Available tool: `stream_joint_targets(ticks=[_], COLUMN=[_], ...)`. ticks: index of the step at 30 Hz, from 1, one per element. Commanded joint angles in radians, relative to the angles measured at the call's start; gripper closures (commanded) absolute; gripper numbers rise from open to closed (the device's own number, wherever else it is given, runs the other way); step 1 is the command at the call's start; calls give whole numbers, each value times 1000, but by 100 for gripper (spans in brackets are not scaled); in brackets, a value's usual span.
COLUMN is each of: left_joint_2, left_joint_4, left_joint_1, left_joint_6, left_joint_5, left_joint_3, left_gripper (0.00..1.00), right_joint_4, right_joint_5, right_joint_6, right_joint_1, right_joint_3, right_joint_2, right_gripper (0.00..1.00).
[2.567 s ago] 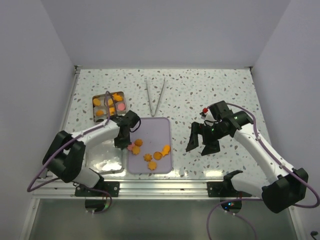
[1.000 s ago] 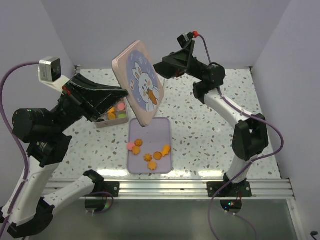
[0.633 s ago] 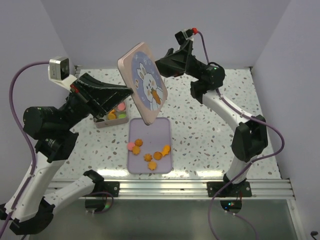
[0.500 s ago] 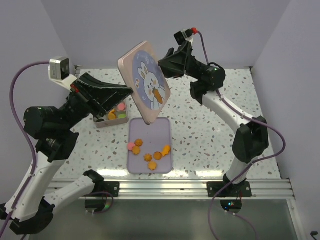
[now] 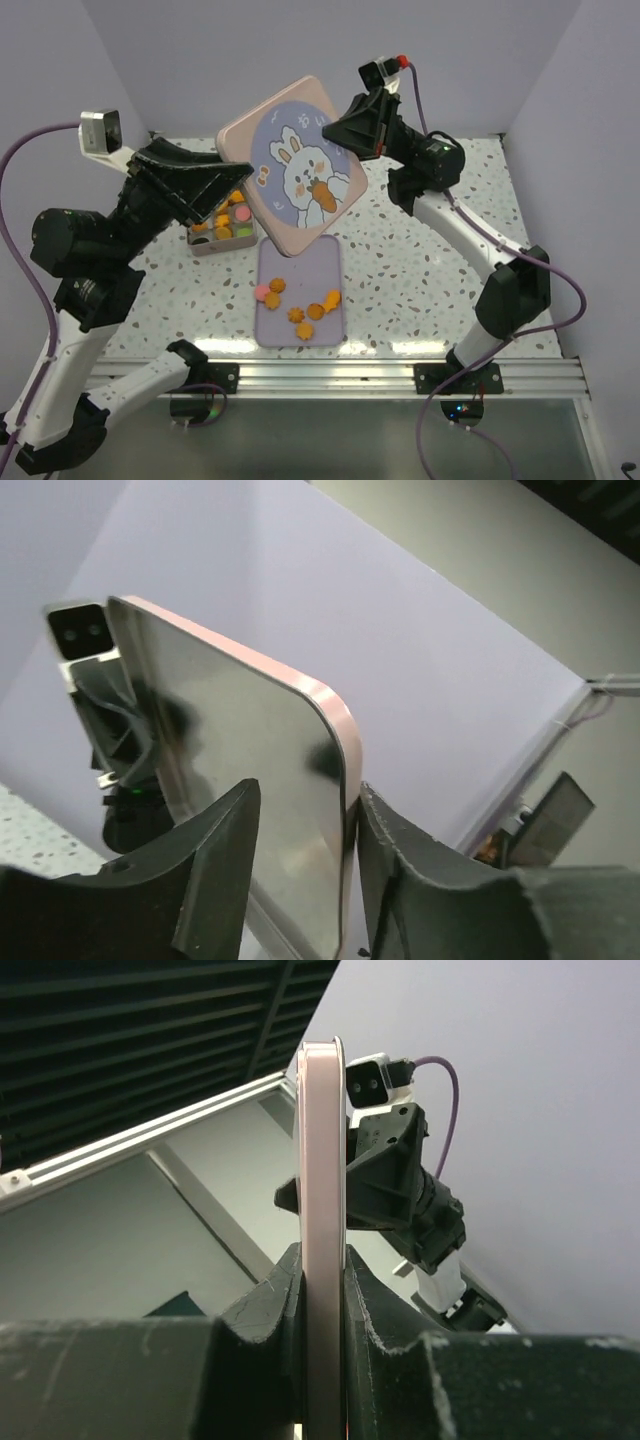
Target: Pack the cookies
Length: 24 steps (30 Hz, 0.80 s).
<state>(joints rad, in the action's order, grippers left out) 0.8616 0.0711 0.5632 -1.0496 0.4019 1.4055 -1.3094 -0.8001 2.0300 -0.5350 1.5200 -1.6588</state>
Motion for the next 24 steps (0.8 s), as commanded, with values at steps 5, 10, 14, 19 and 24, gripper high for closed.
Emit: stream_joint_targets(ticks=[5,10,14,19,24], left_joint_2=[17,76,217,321,379], left_joint_4=[-491,-892,-1324,-1351,-1234], left_joint_1=[-2,-3,-2,-61,-305], left_joint_6=[80,86,80,161,310], left_joint_5=[-285,-577,-759,-742,-596], left_joint_3=[55,191,323,293,181], left_gripper=[36,31,27,27,25], right_joint_4=[-301,-176,353,810,935], right_joint_5=[9,-40,-100,-39,117], right_joint_6=[354,236,-96,-427,-507], right_joint_1=[-7,18,21,20,20], right_joint_3=[-14,-56,-118,-104,-107], right_joint_2=[-10,-13,45,30,-71], right_gripper=[100,100,100,100,100])
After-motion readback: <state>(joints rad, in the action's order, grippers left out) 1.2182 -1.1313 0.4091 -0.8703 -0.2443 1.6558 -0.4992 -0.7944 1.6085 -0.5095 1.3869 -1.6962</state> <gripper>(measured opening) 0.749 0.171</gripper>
